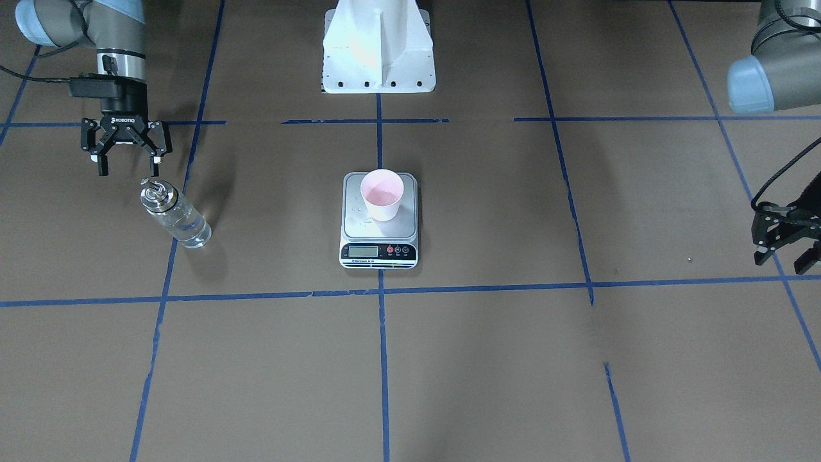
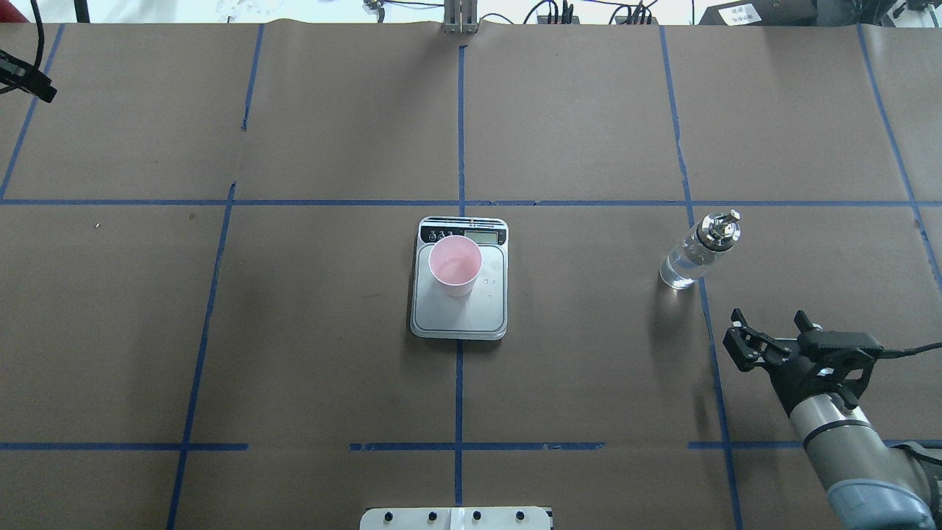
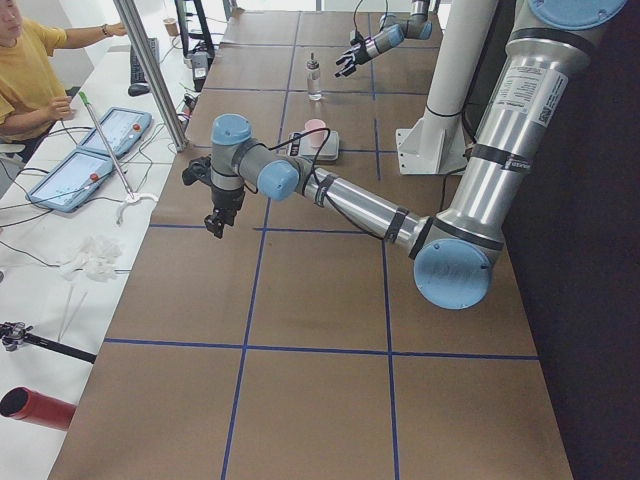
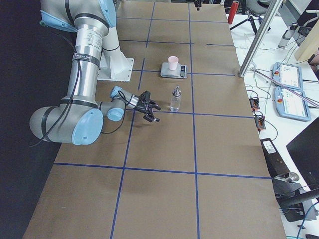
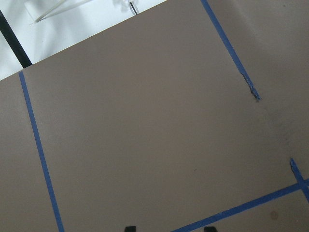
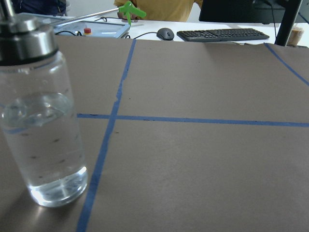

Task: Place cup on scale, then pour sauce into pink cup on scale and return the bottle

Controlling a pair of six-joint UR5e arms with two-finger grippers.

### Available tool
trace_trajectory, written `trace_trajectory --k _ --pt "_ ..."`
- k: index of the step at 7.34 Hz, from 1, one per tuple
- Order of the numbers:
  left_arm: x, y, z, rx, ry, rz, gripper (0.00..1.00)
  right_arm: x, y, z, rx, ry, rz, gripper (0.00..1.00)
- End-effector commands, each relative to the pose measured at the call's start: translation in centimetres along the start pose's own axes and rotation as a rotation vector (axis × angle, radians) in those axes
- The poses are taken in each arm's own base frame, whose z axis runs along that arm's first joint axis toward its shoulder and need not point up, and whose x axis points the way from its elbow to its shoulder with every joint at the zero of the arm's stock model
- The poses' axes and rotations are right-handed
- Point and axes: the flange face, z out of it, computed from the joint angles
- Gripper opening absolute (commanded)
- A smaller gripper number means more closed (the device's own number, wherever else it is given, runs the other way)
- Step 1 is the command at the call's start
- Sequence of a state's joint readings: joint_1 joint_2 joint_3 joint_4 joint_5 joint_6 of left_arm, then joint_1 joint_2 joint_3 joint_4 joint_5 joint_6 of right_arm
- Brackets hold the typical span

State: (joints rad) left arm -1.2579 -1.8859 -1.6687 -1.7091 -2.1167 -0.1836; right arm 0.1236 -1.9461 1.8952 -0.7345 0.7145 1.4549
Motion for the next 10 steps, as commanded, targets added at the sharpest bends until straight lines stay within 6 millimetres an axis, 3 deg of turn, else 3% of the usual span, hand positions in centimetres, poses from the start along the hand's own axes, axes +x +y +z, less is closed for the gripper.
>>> trace_trajectory --k 1,3,4,5,7,9,10 --pt "-0.2 0.2 0.4 -0.007 0.007 0.002 0.57 5.1 -5.0 2.9 -0.133 0.002 -0.078 1.00" --pt "-0.8 0.8 1.3 -0.023 0.005 -0.003 0.57 9.0 -11.3 5.3 -0.244 -0.007 -0.079 1.00" --pt "-1.4 1.0 2.2 -0.042 0.006 0.029 0.57 12.2 -14.7 6.5 -0.308 -0.032 -0.090 1.00" --pt "-2.2 1.7 3.2 -0.064 0.012 0.063 0.58 16.8 -18.2 7.9 -0.389 -0.065 -0.087 1.00" --pt "-3.1 2.1 3.3 -0.082 0.095 0.033 0.58 26.1 -25.3 9.4 -0.546 -0.112 -0.077 1.00" --pt "-6.2 2.2 1.5 -0.062 0.087 -0.003 0.58 30.9 -29.6 9.6 -0.710 -0.122 -0.113 1.00" --pt "-6.8 2.4 0.9 -0.057 0.125 0.001 0.58 32.5 -30.6 9.3 -0.790 -0.145 -0.117 1.00"
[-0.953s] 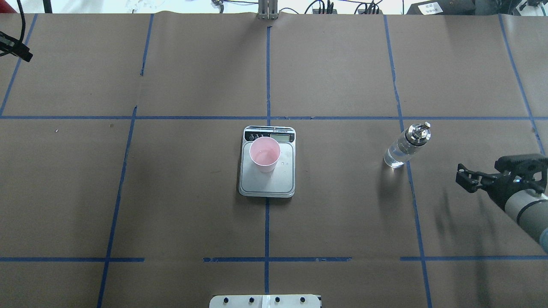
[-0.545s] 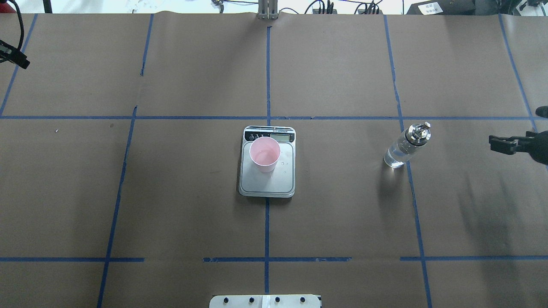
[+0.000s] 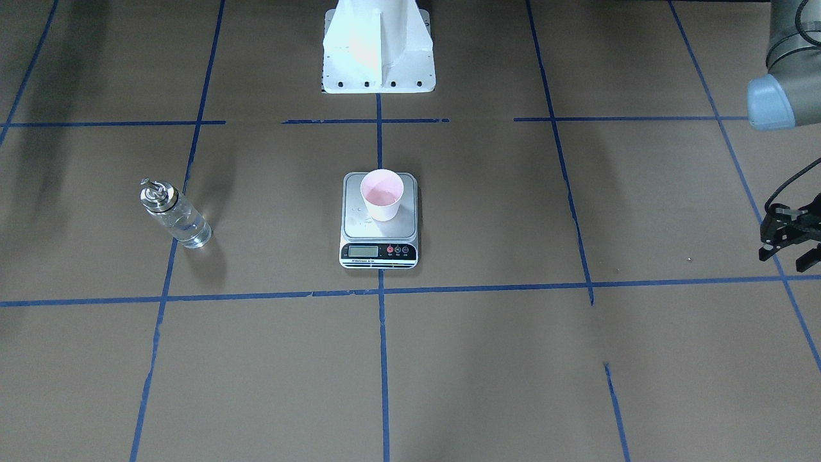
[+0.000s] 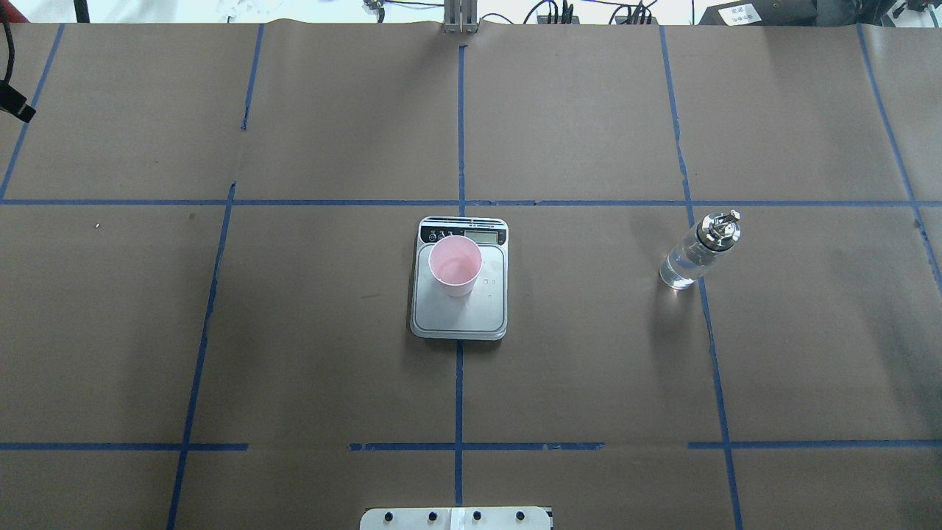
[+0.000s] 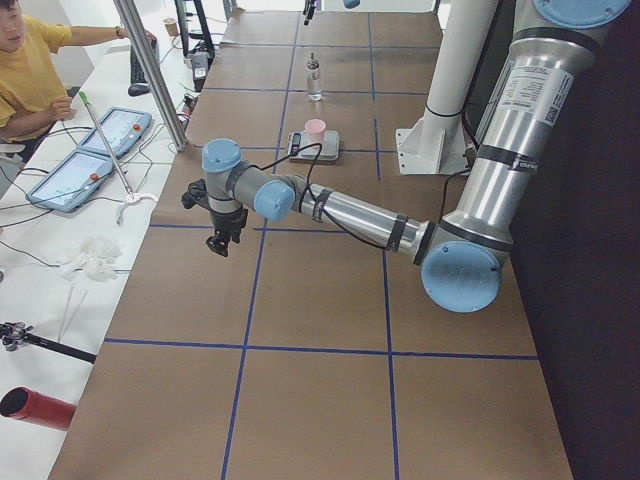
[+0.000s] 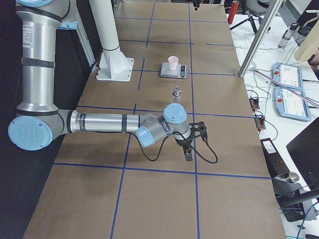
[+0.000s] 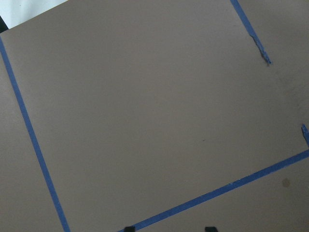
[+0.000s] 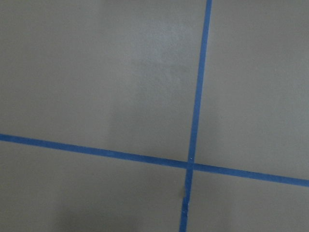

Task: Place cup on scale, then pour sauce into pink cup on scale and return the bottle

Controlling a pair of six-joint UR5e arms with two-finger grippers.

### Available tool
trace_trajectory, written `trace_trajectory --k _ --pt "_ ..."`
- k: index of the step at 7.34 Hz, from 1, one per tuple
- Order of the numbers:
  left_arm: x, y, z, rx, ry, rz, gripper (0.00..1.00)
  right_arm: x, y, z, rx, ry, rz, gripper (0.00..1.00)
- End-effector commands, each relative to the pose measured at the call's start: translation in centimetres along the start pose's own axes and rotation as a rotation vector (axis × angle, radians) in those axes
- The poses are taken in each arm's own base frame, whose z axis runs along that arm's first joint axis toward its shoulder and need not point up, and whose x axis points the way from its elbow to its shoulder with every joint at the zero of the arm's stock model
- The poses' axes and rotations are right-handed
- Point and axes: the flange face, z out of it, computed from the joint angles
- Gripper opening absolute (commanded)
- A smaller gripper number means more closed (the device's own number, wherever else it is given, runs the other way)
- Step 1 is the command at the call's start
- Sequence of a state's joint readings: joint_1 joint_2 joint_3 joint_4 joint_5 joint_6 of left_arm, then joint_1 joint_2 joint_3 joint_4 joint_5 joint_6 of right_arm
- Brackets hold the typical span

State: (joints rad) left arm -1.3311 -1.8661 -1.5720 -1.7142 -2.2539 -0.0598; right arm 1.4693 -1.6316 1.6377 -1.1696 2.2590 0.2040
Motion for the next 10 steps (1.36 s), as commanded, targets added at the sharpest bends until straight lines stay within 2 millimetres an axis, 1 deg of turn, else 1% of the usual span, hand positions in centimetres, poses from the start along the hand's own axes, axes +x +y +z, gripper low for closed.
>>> trace_trajectory --k 1,2,3,5,6,7,8,9,10 --pt "-1.5 0.4 -1.2 0.010 0.038 0.001 0.58 3.6 -0.9 -2.4 -0.141 -0.063 -0.038 1.00" --pt "-1.8 0.5 -1.3 0.012 0.038 -0.003 0.58 3.7 -0.8 -2.8 -0.165 -0.078 -0.042 1.00" --pt "-1.9 0.6 -1.6 0.015 0.036 -0.006 0.59 3.9 -1.2 -3.4 -0.169 -0.091 -0.021 1.00" --pt "-1.9 0.5 -1.7 0.018 0.037 -0.004 0.63 4.3 -1.3 -4.0 -0.170 -0.096 0.001 1.00" --pt "-2.6 2.1 -0.9 0.005 0.037 -0.015 1.00 4.9 -1.3 -4.6 -0.157 -0.098 0.002 1.00" --pt "-2.8 2.6 -0.5 -0.002 0.037 -0.019 1.00 5.0 -1.3 -4.8 -0.151 -0.101 -0.002 1.00" --pt "-2.8 2.6 -0.5 -0.003 0.037 -0.022 1.00 5.1 -1.3 -5.1 -0.145 -0.099 -0.003 1.00" --pt "-3.0 2.6 -0.8 -0.007 0.037 -0.031 1.00 4.8 -1.3 -4.6 -0.154 -0.102 -0.012 1.00" --pt "-3.7 2.9 -1.5 -0.003 0.066 -0.056 1.00 5.0 -1.1 -4.4 -0.158 -0.106 -0.049 1.00"
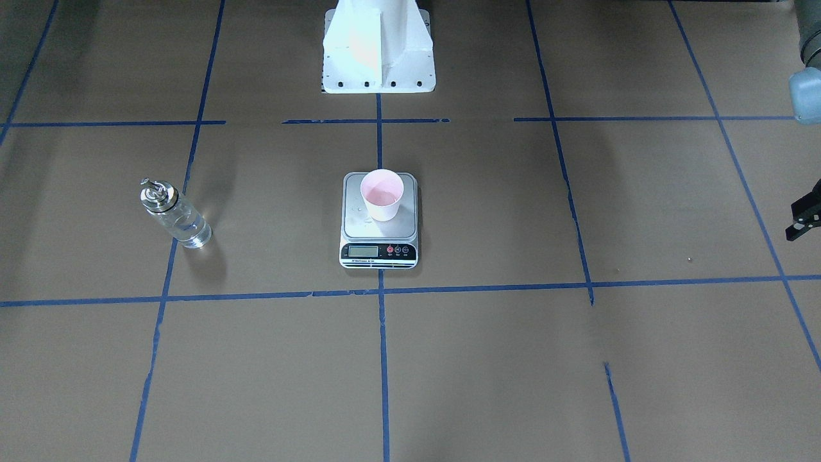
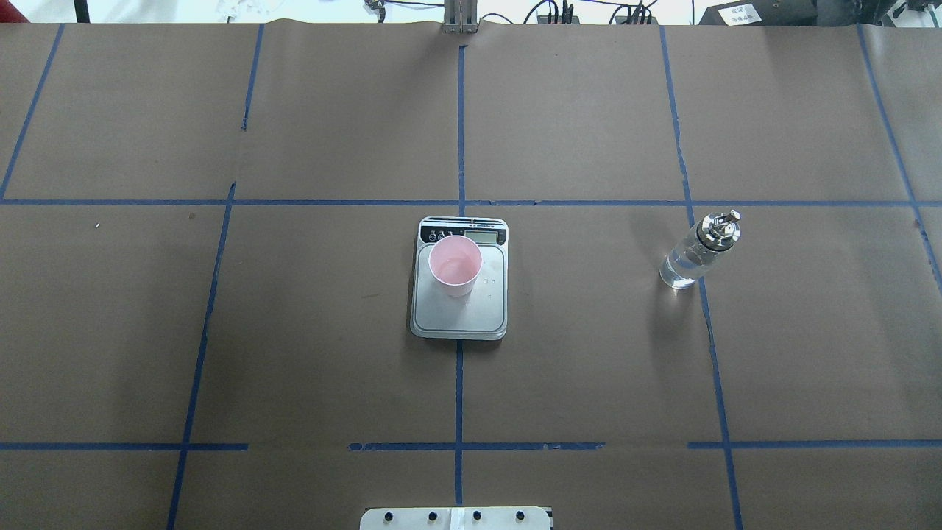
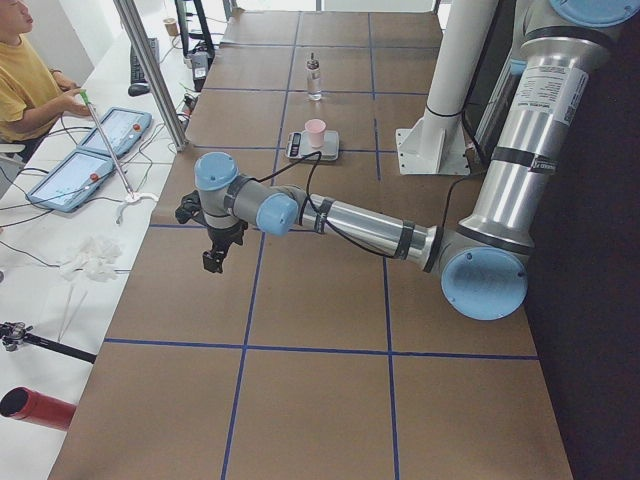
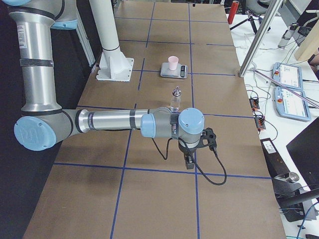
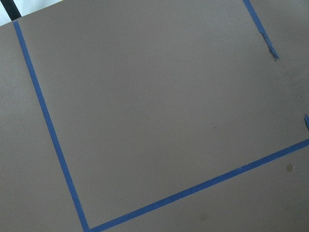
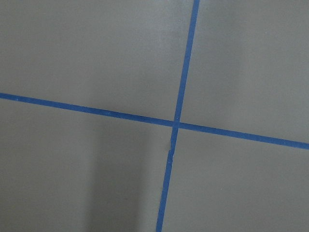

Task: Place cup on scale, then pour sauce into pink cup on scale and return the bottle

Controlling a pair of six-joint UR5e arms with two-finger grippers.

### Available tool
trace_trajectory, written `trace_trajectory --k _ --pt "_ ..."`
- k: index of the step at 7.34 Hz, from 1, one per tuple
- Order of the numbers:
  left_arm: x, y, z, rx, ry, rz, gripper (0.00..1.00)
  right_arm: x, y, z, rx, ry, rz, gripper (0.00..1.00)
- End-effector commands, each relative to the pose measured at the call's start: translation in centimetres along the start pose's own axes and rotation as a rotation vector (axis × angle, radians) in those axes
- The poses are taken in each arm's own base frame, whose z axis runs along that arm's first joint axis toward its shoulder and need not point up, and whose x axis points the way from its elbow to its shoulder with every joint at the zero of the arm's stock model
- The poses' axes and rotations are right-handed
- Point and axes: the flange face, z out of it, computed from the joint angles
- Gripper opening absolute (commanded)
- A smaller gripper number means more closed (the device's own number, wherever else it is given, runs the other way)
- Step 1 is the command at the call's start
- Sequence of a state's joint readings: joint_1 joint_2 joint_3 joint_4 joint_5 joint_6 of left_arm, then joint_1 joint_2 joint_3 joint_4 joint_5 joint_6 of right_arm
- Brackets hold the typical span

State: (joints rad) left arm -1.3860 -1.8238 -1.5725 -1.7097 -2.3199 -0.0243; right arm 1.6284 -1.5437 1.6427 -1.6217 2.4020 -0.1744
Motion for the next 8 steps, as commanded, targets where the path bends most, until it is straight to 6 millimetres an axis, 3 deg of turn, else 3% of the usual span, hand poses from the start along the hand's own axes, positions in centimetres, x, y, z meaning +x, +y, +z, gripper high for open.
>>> trace_trajectory --k 1,3,4,5,6,7,8 --pt "-0.7 0.5 -0.9 -0.011 0.049 -0.043 1.00 0.2 0.3 -0.1 0.000 0.000 -0.039 1.00" --pt "-1.2 0.9 -1.6 -0.038 0.045 -0.088 1.00 0.8 0.8 0.6 -0.020 0.005 -0.025 1.00" --pt "-4.9 2.0 -4.0 -0.028 0.023 -0.154 1.00 0.9 0.7 0.8 -0.025 0.010 -0.025 1.00" --pt "-8.4 3.4 -3.8 -0.052 0.021 -0.038 1.00 1.0 0.8 1.0 -0.028 0.010 -0.021 1.00" --pt "-11.2 5.0 -4.3 -0.054 0.014 -0.056 1.00 1.5 0.6 1.4 -0.035 0.002 -0.012 1.00" --pt "-12.6 9.3 -2.1 -0.083 0.014 -0.104 1.00 1.7 0.6 1.7 -0.036 -0.006 0.001 1.00" --pt "-13.1 11.6 -0.9 -0.067 0.015 -0.097 1.00 1.7 0.8 1.7 -0.034 0.001 0.002 1.00"
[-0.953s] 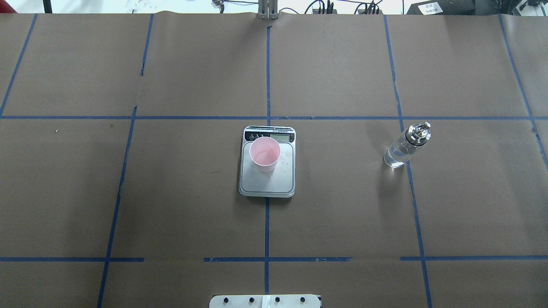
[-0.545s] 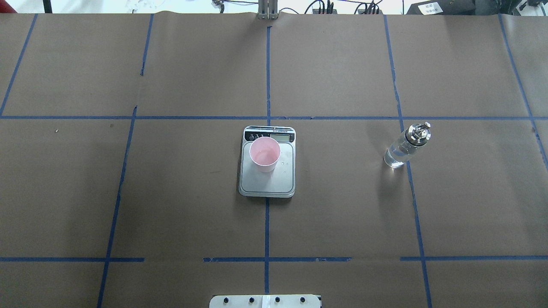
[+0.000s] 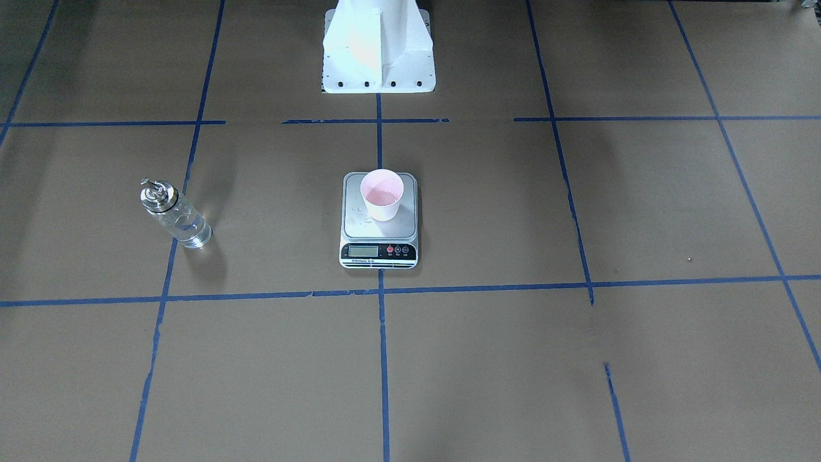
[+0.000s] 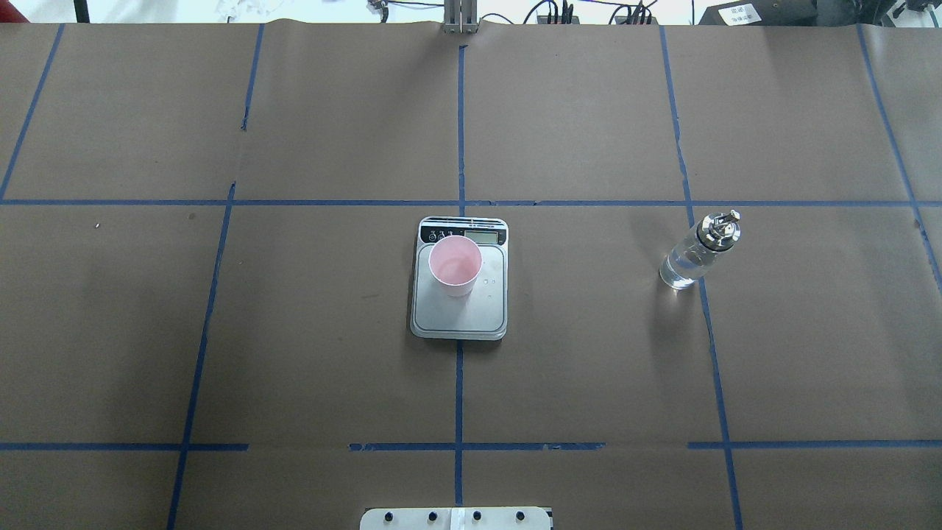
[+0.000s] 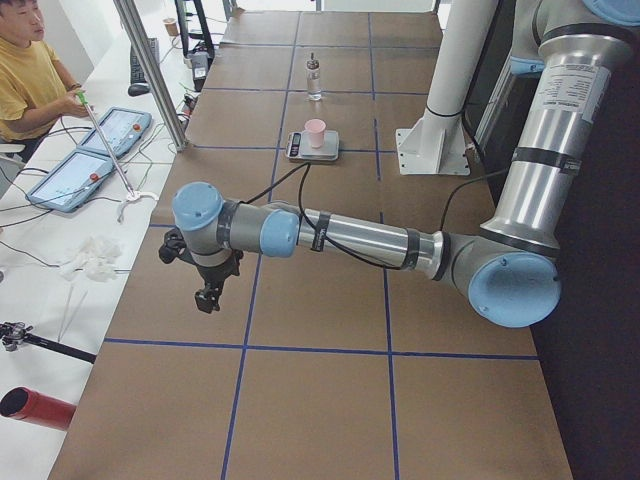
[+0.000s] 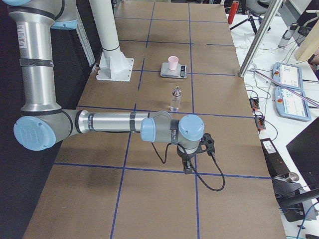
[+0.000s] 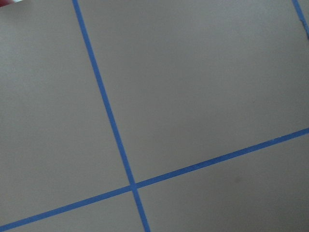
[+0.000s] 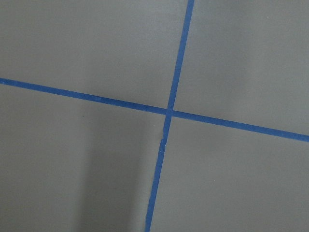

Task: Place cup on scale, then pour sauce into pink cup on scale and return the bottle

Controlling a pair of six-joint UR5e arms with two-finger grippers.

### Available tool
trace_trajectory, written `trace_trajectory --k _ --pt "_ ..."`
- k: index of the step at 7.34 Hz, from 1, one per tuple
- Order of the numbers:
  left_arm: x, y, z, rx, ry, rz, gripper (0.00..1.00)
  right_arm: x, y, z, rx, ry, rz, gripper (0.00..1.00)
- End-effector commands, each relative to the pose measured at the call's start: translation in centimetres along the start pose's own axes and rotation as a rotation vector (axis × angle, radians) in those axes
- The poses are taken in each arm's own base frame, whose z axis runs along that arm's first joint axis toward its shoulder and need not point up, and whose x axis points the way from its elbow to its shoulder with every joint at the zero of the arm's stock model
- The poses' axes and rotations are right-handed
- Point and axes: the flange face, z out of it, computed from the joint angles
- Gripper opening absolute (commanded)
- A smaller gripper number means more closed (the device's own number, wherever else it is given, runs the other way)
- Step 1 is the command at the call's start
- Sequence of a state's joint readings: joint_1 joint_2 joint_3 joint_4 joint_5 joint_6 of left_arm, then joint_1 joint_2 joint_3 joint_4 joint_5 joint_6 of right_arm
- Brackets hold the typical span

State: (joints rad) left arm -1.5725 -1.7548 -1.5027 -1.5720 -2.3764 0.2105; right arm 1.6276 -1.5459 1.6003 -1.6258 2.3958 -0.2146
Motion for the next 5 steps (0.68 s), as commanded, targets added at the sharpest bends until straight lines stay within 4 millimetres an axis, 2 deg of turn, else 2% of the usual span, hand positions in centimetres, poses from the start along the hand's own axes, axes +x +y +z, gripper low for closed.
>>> trace_trajectory --k 1,3,4,5 --pt "-1.1 2.4 1.0 0.020 -0.011 -0.044 1.00 -0.2 -0.3 -0.1 0.006 0.004 0.004 1.00" --pt "-0.9 1.5 0.6 0.012 -0.037 -0.052 1.00 -0.2 -0.2 0.4 -0.004 0.008 0.110 1.00" --pt "-1.3 2.1 1.1 0.000 -0.042 -0.063 1.00 -0.3 -0.3 0.5 -0.008 0.005 0.137 1.00" --pt "-1.2 2.4 1.5 -0.006 -0.042 -0.062 1.00 0.6 0.1 2.1 -0.038 0.002 0.148 1.00"
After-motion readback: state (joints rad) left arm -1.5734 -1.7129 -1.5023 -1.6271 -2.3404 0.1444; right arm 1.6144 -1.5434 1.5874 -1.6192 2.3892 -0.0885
